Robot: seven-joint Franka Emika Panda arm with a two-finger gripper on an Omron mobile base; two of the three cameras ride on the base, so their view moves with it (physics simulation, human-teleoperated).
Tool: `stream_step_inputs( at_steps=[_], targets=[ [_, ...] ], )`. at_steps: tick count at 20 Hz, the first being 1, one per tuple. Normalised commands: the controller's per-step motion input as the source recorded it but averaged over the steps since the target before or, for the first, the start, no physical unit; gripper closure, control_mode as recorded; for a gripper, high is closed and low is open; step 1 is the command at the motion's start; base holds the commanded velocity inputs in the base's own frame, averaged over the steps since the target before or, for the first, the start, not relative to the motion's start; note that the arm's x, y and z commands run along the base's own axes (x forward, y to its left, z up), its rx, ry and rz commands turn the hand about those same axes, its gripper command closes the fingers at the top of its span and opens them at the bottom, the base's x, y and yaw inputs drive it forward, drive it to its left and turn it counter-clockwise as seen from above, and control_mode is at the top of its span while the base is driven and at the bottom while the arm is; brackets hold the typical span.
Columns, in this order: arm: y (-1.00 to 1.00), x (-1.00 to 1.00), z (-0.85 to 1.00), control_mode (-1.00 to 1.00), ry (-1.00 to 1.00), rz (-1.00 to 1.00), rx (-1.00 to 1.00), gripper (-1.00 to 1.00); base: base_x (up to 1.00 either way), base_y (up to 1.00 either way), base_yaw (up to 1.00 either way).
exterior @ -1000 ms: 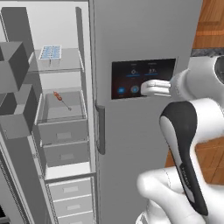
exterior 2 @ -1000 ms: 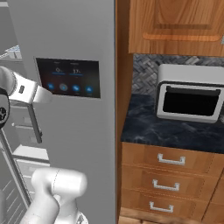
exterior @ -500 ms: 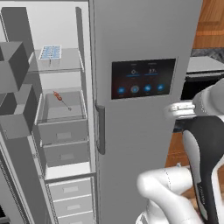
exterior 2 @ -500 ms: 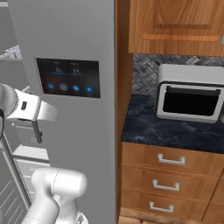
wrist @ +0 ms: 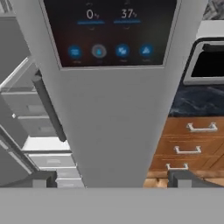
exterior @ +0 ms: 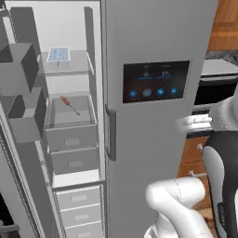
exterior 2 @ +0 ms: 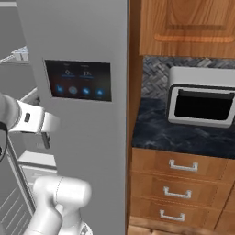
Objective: Open the freezer door, pick up the ice cube tray from the freezer, and place it on the dining counter.
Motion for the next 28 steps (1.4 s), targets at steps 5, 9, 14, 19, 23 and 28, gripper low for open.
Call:
stream_step_inputs(
  at_steps=[5,9,14,19,23,28],
  targets=[
    [0.00,0.00,0.00,1.00,0.00,0.00,0.00,-1.00,-0.29,0.85,0.07],
    [0.00,0.00,0.00,1.00,0.00,0.00,0.00,-1.00,0.19,0.35,0.09],
    [0.00,0.00,0.00,1.00,0.00,0.00,0.00,-1.00,0.42,0.28,0.08],
    [0.00,0.00,0.00,1.00,0.00,0.00,0.00,-1.00,0.63,0.34,0.04],
    [0.00,0.00,0.00,1.00,0.00,0.00,0.00,-1.00,0.54,0.45,0.03],
    [0.00,0.00,0.00,1.00,0.00,0.00,0.00,-1.00,0.48,0.29,0.00]
  ],
)
